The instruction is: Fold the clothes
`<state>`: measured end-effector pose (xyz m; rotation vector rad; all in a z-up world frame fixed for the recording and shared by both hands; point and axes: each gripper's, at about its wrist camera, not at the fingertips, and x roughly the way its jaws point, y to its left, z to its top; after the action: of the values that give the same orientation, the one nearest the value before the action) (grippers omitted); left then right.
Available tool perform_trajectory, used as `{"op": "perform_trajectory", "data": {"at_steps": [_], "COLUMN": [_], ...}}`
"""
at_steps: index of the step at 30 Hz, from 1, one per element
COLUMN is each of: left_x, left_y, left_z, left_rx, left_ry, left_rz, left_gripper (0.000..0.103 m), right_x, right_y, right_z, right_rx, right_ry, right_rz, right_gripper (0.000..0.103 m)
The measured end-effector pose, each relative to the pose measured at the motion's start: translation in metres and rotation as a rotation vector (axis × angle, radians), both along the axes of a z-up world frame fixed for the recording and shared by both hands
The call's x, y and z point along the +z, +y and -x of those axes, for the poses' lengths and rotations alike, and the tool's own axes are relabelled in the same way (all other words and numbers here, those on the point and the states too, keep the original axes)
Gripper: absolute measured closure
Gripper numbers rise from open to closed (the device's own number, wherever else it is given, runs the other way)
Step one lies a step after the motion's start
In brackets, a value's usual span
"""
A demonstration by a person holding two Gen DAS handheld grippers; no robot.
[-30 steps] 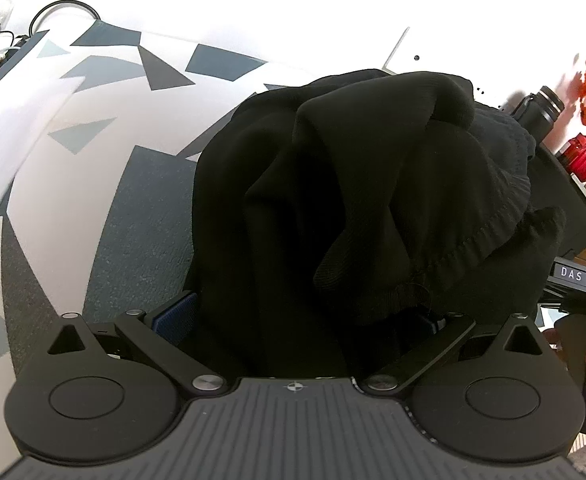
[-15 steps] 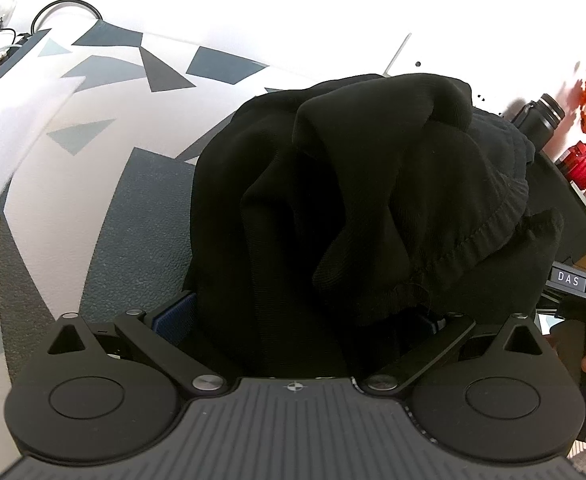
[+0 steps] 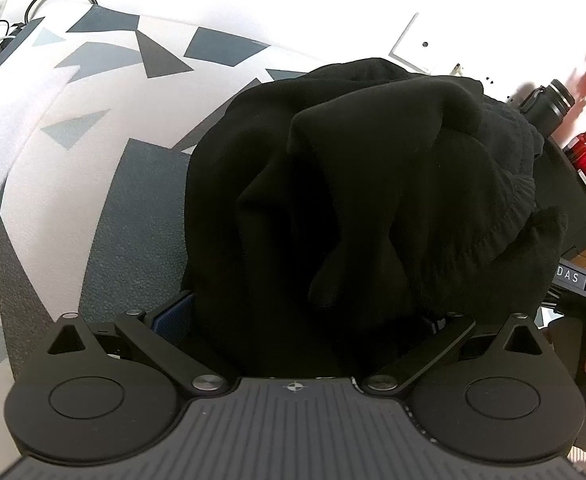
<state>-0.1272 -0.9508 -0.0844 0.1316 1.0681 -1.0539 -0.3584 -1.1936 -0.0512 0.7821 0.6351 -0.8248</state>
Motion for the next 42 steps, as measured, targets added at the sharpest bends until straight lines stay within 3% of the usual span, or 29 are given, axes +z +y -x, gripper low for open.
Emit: {"op": "perform_trajectory", "data": {"at_steps": [5, 11, 14, 21, 27, 36, 42], "left_x": [0.003, 0.034, 0.057, 0.108, 0.106, 0.118, 0.121], "left_y": [-0.011, -0.02, -0.023, -0.036, -0.06, -0.052, -0.06], "left_z": [0.007, 0.016, 0.029, 0.072, 0.103, 0.107, 0.114], "left_rx": [-0.001, -0.053, -0.068, -0.14, -0.196, -0.068, -0.123], "left_ry": [-0.011, -0.117, -0.149, -0.364, -0.389, -0.432, -0.465], "left_rz": [-0.025, -0.046, -0.025, 0.07, 0.062, 0.136, 0.077], "left_gripper": [0.0, 0.0, 0.0, 0.0, 0.0, 0.0, 0.0], "right_x": [0.001, 0.004, 0.015, 0.014, 0.002, 0.0, -0.001], "right_y": [-0.006, -0.016, -0.021, -0.041, -0.041, -0.039, -0.035], "right_z": [0.002, 0.011, 0.031, 0.073, 0.082, 0.075, 0.066], "right_rx": [0.031, 0.102, 0.07, -0.055, -0.033, 0.013, 0.023], "right_ry": [-0.01, -0.039, -0.091, -0.118, -0.08, -0.046, -0.005], "right_rz": [-0.015, -0.048, -0.001, -0.004, -0.006, 0.015, 0.05], "right_gripper": [0.001, 0.001, 0.001, 0.001, 0.001, 0.001, 0.001]}}
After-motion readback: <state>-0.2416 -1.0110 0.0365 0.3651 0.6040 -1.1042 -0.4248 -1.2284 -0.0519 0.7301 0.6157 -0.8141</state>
